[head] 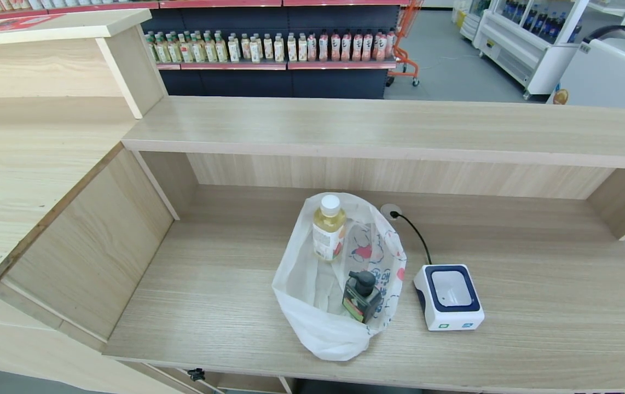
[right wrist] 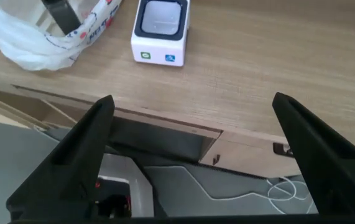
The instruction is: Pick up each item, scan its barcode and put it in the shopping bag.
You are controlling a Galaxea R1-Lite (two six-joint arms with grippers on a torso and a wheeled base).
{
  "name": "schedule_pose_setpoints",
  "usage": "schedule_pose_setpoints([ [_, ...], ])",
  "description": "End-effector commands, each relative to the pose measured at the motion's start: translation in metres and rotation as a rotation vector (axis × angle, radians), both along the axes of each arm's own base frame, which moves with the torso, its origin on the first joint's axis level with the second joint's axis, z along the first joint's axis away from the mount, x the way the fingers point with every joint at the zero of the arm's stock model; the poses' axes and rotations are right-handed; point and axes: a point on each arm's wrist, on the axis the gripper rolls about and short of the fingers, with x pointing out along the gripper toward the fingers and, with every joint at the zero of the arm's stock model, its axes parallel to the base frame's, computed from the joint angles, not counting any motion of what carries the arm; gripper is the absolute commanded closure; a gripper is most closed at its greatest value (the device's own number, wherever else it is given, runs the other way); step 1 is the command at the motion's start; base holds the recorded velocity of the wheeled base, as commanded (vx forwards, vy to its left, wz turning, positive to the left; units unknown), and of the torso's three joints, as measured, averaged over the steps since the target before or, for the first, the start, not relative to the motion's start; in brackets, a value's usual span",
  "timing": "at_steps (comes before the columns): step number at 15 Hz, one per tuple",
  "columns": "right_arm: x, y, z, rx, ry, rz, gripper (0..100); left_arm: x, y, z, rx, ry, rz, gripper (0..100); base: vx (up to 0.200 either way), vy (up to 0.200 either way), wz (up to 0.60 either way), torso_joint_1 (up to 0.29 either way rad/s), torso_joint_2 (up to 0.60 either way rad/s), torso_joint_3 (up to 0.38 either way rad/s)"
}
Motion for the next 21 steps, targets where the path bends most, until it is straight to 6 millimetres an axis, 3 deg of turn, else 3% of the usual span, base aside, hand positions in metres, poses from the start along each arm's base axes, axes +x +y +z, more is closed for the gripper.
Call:
schedule_pose_setpoints([
  [1,-0.0085,-0.0002,-0.0062,0.018,-0.095,-0.046,0,0.0001,0.0000,0.0001,0.000,0.001,0.000,0,0.000,0.000,0.00,0.000,0.00,0.000],
  [9,-0.0086,-0.0002,-0.0062,0.023,-0.092,-0.046,0,0.0002,0.0000,0.0001,0.000,0.002,0.000,0,0.000,0.000,0.00,0.000,0.00,0.000],
  [21,-0.0086,-0.0003,-0.0062,0.024,-0.091,-0.047,0,0.0001,0.0000,0.0001,0.000,0.001,0.002,0,0.000,-0.200,0.00,0.004,0.00,0.002],
])
